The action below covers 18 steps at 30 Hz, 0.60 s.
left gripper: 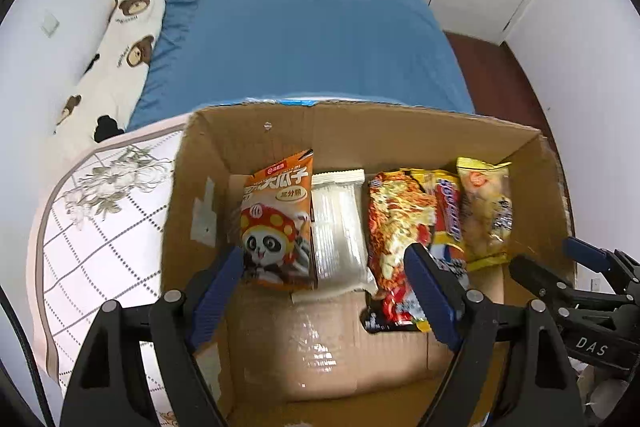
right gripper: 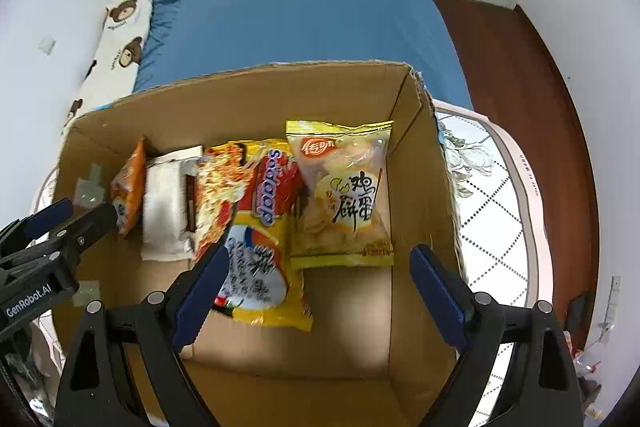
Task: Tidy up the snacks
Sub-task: 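Lower both bags into the cardboard box and open both tools, then grasp the yellow packet with left tool while right tool grasps the grey wrapped packet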
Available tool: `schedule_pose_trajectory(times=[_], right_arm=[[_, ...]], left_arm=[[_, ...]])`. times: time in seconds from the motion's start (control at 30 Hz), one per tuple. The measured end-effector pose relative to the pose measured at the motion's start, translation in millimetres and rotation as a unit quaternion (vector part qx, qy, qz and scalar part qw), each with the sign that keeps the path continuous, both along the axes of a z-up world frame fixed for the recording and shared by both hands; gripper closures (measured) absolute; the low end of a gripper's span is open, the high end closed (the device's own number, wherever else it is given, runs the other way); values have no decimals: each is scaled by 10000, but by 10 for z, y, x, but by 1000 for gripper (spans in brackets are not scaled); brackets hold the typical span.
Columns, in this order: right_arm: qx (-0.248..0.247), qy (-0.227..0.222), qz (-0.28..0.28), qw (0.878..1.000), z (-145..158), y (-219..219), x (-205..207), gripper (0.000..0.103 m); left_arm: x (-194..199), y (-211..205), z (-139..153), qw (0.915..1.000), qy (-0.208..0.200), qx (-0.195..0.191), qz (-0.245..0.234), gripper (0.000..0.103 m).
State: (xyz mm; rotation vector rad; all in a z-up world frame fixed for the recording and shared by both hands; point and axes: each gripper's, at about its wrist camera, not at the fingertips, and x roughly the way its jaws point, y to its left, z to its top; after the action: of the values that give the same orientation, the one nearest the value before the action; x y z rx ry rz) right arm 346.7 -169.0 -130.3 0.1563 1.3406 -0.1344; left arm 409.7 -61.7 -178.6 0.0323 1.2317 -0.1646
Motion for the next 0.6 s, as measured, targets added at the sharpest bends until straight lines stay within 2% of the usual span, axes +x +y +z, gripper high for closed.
schedule_pose_trajectory(times=[0.33, 0.6], right_arm=[[-51, -542, 136, 9984, 563, 221, -497, 9], [-3, -932, 208, 9954, 971, 325, -861, 9]], left_arm=[[-501, 37, 505, 9981, -608, -81, -53, 21], [-891, 79, 781, 9959, -891, -140, -50, 21]])
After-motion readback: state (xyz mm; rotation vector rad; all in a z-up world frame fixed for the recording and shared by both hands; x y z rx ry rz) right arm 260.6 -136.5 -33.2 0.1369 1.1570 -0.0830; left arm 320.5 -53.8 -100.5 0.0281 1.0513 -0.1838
